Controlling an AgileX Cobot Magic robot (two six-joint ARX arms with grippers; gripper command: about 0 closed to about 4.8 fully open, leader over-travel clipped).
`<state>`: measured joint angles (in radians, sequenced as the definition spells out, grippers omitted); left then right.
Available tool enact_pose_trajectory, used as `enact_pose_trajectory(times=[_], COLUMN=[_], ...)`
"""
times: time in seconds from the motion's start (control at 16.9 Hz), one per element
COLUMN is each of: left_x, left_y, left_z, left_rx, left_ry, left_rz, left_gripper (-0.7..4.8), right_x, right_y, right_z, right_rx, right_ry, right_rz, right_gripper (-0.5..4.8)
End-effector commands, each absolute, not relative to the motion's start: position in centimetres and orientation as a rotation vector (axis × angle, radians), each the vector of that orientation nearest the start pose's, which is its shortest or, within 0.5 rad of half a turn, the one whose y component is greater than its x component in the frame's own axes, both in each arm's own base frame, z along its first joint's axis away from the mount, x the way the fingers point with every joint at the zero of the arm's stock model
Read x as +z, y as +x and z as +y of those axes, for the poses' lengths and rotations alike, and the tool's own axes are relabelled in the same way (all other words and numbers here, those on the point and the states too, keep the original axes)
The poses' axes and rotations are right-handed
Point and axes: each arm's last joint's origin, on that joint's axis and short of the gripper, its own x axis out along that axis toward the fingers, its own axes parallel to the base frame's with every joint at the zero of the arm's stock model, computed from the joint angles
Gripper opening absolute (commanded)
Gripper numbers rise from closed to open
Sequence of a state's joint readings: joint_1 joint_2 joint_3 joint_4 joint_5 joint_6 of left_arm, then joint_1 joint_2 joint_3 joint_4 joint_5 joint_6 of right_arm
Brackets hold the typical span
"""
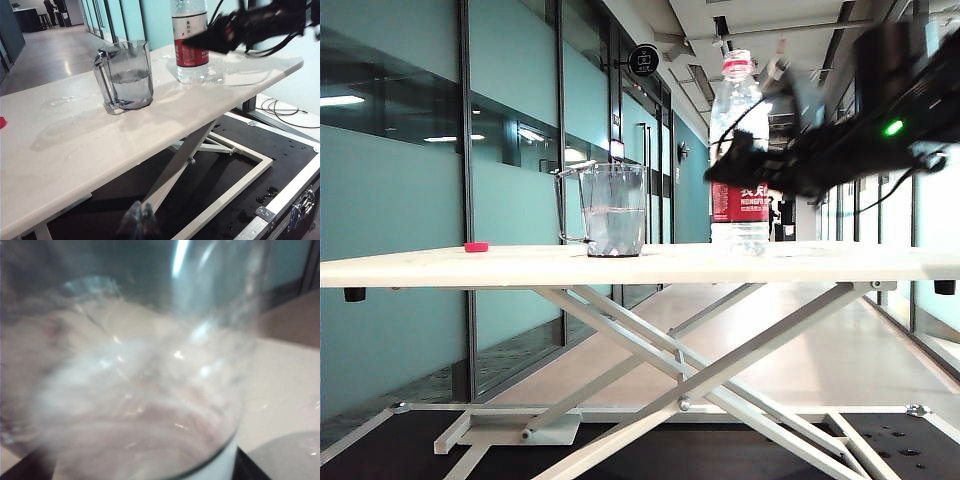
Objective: Pick up the mineral water bottle on the table and pour water into the mug until it's half full.
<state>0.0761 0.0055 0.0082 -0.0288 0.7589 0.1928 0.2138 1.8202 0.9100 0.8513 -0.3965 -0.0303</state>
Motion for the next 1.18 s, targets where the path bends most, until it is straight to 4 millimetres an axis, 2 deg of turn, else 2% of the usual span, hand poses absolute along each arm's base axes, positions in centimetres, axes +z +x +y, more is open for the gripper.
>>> enact_pose_trajectory(times=[0.06, 0.18, 0.24, 0.3, 0.35, 0.41, 0.53, 0.65, 0.89, 1.06, 1.18], left_x=[16.4, 16.4, 16.4, 16.4, 16.4, 16.4, 16.4, 16.4, 16.4, 16.4, 16.3], left_y=[9.1, 9.1, 9.1, 9.1, 9.1, 9.1, 9.2, 9.2, 9.2, 9.3, 9.4], left_z=[-1.3, -1.3, -1.3, -1.3, -1.3, -1.2, -1.2, -1.1, -1.1, -1.0, -0.7], left_rx=[-0.687, -0.687, -0.687, -0.683, -0.665, -0.654, -0.637, -0.611, -0.597, -0.558, -0.440], left_ry=[0.180, 0.181, 0.181, 0.181, 0.181, 0.181, 0.133, 0.042, 0.040, 0.045, 0.063], left_rz=[-0.045, -0.045, -0.045, -0.046, -0.043, -0.041, -0.024, 0.008, 0.010, 0.009, 0.018], left_gripper=[-0.05, -0.05, -0.05, -0.05, -0.05, -0.05, -0.05, -0.05, -0.05, -0.05, -0.05], right_x=[20.9, 21.4, 21.8, 22.2, 22.6, 22.8, 22.7, 22.1, 20.2, 19.0, 18.1], right_y=[34.1, 32.3, 30.6, 28.5, 25.8, 23.8, 19.2, 15.9, 10.6, 8.5, 8.9], right_z=[7.8, 7.3, 7.0, 6.6, 6.1, 5.7, 4.8, 4.1, 2.7, 2.2, 2.1], right_rx=[0.592, 0.588, 0.574, 0.575, 0.578, 0.578, 0.573, 0.550, 0.434, 0.371, 0.333], right_ry=[-0.029, -0.021, -0.020, -0.019, -0.017, -0.017, 0.017, 0.028, 0.021, 0.025, 0.025], right_rz=[0.021, 0.018, 0.022, 0.024, 0.033, 0.037, 0.070, 0.114, 0.068, 0.015, 0.077], right_gripper=[4.79, 4.79, 4.79, 4.47, 2.36, 1.22, 0.79, 0.14, 0.08, -0.05, -0.05])
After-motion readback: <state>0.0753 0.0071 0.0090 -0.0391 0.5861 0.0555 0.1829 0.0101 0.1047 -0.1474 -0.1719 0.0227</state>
